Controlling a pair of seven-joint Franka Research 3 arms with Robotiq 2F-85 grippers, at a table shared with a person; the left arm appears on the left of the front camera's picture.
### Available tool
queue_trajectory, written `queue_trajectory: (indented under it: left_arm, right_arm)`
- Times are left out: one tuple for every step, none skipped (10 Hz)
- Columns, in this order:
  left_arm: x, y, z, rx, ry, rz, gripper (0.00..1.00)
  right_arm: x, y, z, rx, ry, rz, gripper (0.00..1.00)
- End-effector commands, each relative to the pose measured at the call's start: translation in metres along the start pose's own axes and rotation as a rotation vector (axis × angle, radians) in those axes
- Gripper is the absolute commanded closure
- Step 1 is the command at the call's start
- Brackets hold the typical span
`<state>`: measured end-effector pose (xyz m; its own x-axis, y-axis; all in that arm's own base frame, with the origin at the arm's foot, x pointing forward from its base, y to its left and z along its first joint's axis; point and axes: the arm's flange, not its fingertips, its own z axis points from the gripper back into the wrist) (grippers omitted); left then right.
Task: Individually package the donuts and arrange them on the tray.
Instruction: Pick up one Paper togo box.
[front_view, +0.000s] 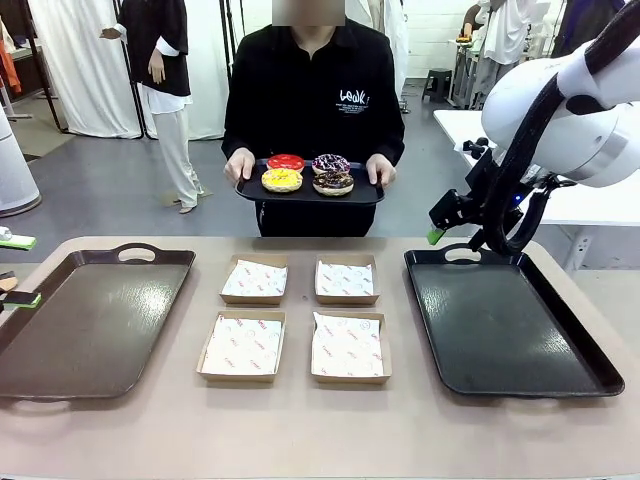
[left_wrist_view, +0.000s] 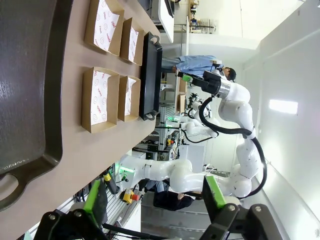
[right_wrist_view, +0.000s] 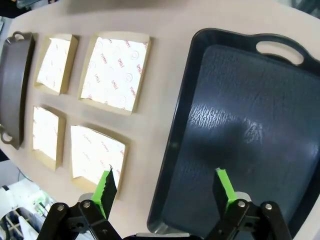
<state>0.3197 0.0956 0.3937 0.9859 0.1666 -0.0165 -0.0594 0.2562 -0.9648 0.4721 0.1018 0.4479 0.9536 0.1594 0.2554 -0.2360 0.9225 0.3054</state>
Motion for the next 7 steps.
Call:
queue_trajectory:
  left_arm:
    - [-0.001, -0.001, 0.001, -0.012, -0.001, -0.005, 0.00]
    - [-0.001, -0.001, 0.001, -0.012, -0.001, -0.005, 0.00]
    - [-0.001, -0.001, 0.001, -0.012, -0.001, -0.005, 0.00]
    - [-0.001, -0.001, 0.001, -0.012, -0.001, -0.005, 0.00]
    - [-0.001, -0.001, 0.001, -0.012, -0.001, -0.005, 0.00]
    - [-0.001, -0.001, 0.001, -0.012, -0.001, -0.005, 0.00]
    - [-0.001, -0.001, 0.001, -0.012, -0.001, -0.005, 0.00]
  right_arm:
    - [0.000, 0.001, 0.000, -0.013, -0.005, 0.007, 0.00]
    - [0.000, 0.001, 0.000, -0.013, -0.005, 0.007, 0.00]
    - [0.000, 0.001, 0.000, -0.013, -0.005, 0.007, 0.00]
    - [0.000, 0.001, 0.000, -0.013, -0.005, 0.007, 0.00]
    - [0.000, 0.001, 0.000, -0.013, -0.005, 0.007, 0.00]
    - [0.000, 0.001, 0.000, 0.002, 0.000, 0.003, 0.00]
    - [0.020, 0.015, -0.016, -0.032, 0.031, -0.023, 0.00]
